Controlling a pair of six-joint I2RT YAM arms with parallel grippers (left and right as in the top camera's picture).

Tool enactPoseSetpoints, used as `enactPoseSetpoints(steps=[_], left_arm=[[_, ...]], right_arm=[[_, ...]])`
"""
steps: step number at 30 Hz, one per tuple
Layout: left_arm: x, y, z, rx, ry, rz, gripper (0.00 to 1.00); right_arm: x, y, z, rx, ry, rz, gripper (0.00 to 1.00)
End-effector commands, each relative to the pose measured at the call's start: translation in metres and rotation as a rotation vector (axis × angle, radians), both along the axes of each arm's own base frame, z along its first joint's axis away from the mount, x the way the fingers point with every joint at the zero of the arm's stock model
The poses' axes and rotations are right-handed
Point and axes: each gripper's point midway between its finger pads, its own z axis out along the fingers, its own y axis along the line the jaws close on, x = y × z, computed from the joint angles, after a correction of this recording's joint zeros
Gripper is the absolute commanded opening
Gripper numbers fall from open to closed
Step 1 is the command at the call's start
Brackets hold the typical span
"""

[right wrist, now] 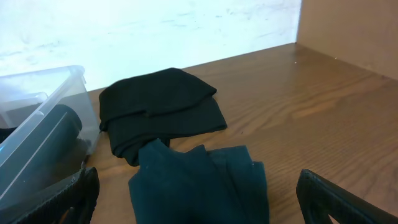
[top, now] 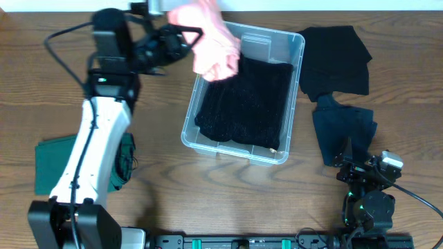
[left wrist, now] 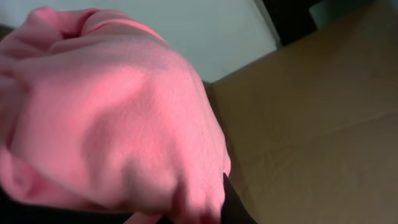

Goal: Pack container
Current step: 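Lift the pink garment and carry it right over the container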

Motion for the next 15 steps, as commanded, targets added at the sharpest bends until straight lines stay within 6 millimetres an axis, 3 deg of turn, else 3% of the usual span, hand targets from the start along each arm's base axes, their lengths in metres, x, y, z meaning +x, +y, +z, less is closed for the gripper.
enactPoseSetpoints(steps=[1, 10, 15], left_arm=[[0.004, -0.018, -0.004, 0.044, 0.005, 0.074, 0.06], [0.024, -0.063, -0.029, 0.091, 0.032, 0.265, 0.06], [0.044, -0.095, -0.044, -0.005, 0.039, 0.311, 0.06]], right_arm=[[0.0, -0.001, -0.001, 0.01, -0.003, -0.006, 0.99], [0.0, -0.001, -0.001, 0.01, -0.003, -0.006, 0.99], [0.0, -0.001, -0.001, 0.01, -0.003, -0.006, 0.99]])
